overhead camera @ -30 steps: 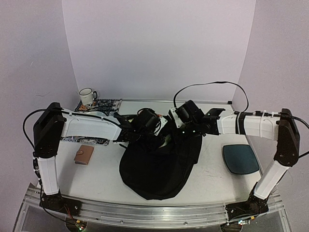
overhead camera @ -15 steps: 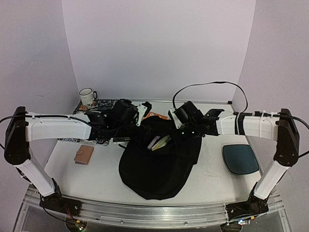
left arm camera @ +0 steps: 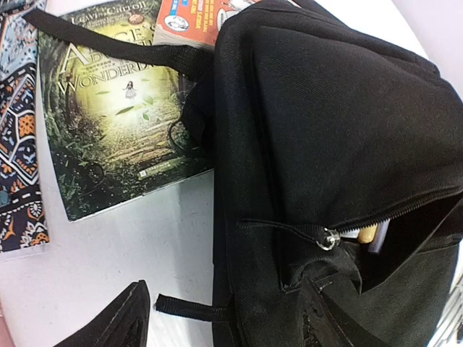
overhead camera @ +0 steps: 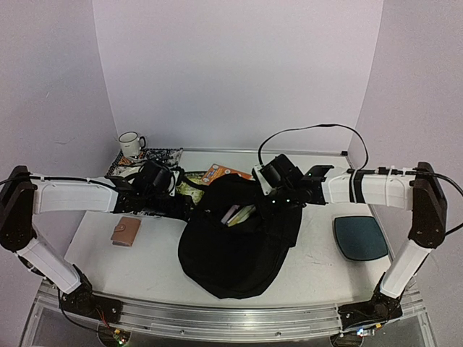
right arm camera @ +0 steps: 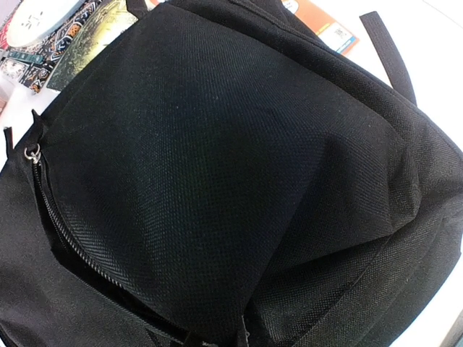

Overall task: Pack the student bag
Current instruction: Hold the lower front pocket of the student bag.

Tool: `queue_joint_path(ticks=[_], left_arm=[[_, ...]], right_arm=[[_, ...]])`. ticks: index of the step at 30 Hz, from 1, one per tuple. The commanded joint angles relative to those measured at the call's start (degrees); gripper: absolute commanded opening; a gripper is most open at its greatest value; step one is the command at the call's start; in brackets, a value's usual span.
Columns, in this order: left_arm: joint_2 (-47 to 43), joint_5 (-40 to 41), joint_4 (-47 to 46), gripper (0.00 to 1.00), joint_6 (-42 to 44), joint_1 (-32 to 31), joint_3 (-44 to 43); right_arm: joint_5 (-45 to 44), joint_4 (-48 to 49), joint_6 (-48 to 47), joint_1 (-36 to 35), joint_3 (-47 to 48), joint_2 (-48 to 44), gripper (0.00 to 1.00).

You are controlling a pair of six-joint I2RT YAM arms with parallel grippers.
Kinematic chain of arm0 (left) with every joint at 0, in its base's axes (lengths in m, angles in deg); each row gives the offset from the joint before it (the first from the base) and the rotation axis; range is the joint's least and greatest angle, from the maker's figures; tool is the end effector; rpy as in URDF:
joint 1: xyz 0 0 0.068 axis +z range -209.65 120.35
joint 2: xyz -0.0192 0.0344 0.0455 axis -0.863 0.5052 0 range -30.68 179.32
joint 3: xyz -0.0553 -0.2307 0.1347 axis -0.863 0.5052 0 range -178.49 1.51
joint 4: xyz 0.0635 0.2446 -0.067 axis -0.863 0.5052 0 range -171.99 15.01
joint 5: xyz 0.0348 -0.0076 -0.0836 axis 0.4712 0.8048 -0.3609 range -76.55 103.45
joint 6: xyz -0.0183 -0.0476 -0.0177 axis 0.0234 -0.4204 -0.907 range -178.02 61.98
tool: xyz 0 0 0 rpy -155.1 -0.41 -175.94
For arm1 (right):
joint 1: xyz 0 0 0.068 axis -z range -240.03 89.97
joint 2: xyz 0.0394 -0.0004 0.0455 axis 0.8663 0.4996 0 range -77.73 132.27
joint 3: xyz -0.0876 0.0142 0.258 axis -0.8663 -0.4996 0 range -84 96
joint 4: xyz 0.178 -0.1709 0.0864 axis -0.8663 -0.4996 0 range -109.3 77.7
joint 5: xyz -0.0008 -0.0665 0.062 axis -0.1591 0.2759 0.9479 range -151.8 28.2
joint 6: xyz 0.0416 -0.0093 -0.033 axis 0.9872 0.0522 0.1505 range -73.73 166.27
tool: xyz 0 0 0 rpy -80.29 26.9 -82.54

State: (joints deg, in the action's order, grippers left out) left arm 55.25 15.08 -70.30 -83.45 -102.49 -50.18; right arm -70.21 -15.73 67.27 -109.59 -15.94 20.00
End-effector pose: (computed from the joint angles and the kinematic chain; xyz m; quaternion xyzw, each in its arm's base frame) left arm 0.2308 -0.2125 0.2098 0.1350 0.9170 -0.1996 0.3179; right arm 0.2567 0.2933 0.2464 -0.1825 0.8584 0.2218 0.4251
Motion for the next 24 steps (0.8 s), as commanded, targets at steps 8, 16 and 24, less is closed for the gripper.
queue_joint_path(ticks=[8,16,24], left_arm=[[8.11,-14.41,-6.69,0.56,-1.69,4.52,-0.92],[10.27,-23.05,-12.39,0.31,-3.55,4.7,1.49],[7.65,-27.37,-15.42,0.0,-4.64,4.69,2.16]], right_arm=[[0.14,0.88,-0.6,-0.43,-0.62,0.58,0.06],[0.55,0.88,-0.99,-0.42,-0.3,-0.17,0.06],[1.59,0.47,-1.47,-0.46,-0.67,-4.19,0.22]])
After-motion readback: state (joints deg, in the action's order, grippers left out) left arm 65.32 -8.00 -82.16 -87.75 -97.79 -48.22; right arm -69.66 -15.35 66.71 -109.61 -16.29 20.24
